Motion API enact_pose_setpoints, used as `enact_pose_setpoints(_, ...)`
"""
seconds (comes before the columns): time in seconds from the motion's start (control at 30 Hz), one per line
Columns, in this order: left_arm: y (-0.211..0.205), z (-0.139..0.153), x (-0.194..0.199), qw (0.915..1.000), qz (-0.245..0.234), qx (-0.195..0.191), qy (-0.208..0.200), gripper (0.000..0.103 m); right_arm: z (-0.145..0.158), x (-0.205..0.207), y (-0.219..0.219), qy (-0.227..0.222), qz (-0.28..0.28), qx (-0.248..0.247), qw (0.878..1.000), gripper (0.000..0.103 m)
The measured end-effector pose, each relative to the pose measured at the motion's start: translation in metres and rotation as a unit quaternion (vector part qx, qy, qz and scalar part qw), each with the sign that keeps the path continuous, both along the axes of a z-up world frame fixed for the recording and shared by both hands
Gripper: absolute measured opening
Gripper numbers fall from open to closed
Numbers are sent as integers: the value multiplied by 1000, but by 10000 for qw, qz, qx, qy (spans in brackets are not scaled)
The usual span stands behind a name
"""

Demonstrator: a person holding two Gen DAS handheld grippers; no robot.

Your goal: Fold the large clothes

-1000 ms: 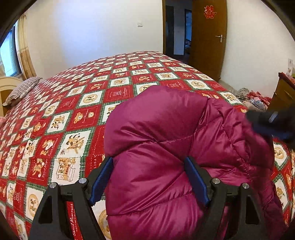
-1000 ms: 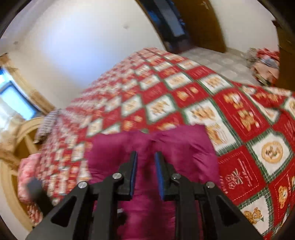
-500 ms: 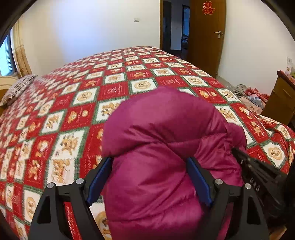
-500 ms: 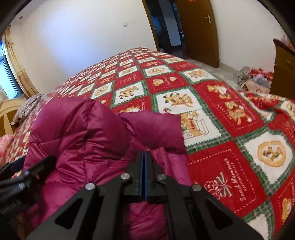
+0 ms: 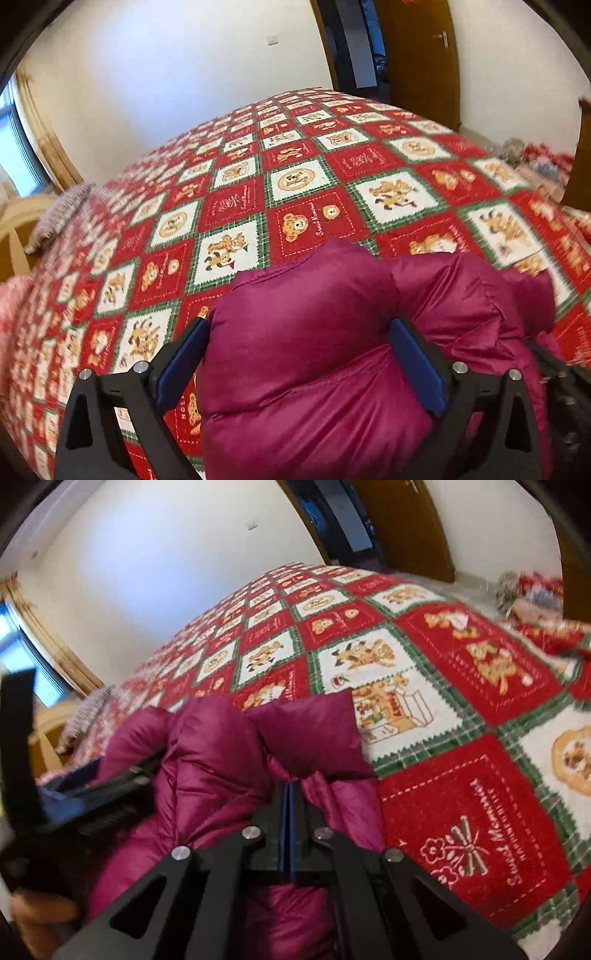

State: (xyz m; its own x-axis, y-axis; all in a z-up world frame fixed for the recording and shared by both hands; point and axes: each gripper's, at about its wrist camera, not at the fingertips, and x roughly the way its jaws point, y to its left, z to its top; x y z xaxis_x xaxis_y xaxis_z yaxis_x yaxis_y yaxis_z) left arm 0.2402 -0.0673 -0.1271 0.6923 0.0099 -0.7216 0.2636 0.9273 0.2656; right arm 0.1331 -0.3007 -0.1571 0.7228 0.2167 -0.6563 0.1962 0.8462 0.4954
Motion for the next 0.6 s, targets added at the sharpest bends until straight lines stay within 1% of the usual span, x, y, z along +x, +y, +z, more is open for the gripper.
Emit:
enact_pose_setpoints(0.03, -3, -3, 0, 10000, 4, 90, -41, 100, -1, -1, -2, -22, -4, 89, 10000, 0)
enact_pose_setpoints(0.1, -4, -7, 0, 9999, 25, 119, -73, 101, -2, -1, -3, -43, -16, 156, 9999, 0)
enact_pose_setpoints(0.2, 0, -13, 6, 9999, 54, -95, 41, 102, 0, -1, -1, -42, -30, 126, 9999, 0)
enact_pose_setpoints(0.3, -1, -18, 10, 9998, 46, -133, 124, 102, 1, -1, 0, -44, -54, 106, 9999, 0)
enact_pose_setpoints(0.37, -2, -18, 9, 9998, 55, -138, 105, 102, 3, -1, 3, -21, -75, -11, 10000, 0)
enact_pose_setpoints(0.47, -2, -18, 8, 9999, 39, -130, 85, 102, 11, -2, 13, 61, -184, -497, 9986, 0)
enact_pose_setpoints(0.53, -2, -18, 7, 9999, 27, -136, 84, 102, 17, -8, 25, 85, -207, -1053, 9942, 0)
enact_pose_setpoints(0.6, -2, -18, 7, 9999, 19, -145, 82, 102, 16, -14, 29, 35, -192, -1314, 9911, 0)
